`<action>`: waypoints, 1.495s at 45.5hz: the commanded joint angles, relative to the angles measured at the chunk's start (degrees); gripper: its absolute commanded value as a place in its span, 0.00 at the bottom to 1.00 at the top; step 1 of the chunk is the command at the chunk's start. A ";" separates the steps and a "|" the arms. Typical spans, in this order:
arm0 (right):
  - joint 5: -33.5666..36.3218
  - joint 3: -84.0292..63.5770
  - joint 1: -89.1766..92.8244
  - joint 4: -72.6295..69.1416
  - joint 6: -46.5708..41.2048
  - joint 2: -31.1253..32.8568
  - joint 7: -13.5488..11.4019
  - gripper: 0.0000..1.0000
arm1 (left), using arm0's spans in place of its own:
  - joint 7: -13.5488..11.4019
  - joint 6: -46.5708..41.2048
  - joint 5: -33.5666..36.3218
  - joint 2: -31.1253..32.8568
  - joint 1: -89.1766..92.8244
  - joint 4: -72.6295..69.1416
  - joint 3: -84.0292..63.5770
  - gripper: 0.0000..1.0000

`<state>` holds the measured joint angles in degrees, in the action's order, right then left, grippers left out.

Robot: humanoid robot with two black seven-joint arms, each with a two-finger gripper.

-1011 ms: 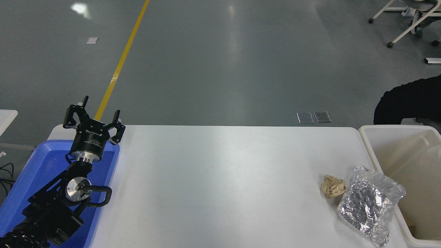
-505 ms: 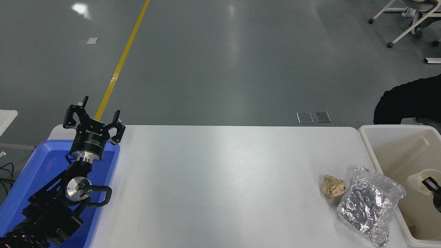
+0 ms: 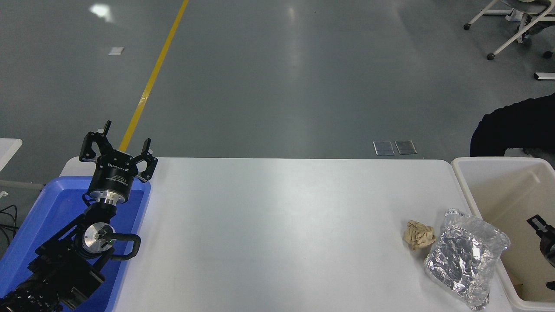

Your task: Pick up paper cup place in dustbin

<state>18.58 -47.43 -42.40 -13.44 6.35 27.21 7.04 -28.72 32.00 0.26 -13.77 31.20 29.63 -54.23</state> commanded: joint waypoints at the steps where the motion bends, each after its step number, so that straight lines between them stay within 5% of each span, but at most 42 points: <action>1: -0.73 -2.14 -10.32 -1.76 -0.02 -0.84 -0.01 1.00 | 0.07 0.00 0.00 -0.02 0.00 -0.01 0.00 0.98; 26: -8.73 -26.40 -56.46 -38.84 -10.39 -6.81 -0.01 1.00 | 0.07 0.00 0.00 -0.03 0.00 -0.01 0.09 0.98; 41: -8.91 -29.83 -77.11 -56.86 -27.53 -7.52 -0.10 1.00 | -0.02 0.00 0.00 -0.03 0.00 -0.01 0.00 0.98; 68: -12.69 -33.08 -97.87 -80.51 -37.90 -8.75 -0.10 1.00 | -0.02 -0.09 -0.09 0.06 -0.09 -0.01 0.00 0.98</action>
<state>6.64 -79.45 -133.06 -86.50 -27.85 19.56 6.90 -28.75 31.91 0.25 -13.78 31.12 29.62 -54.22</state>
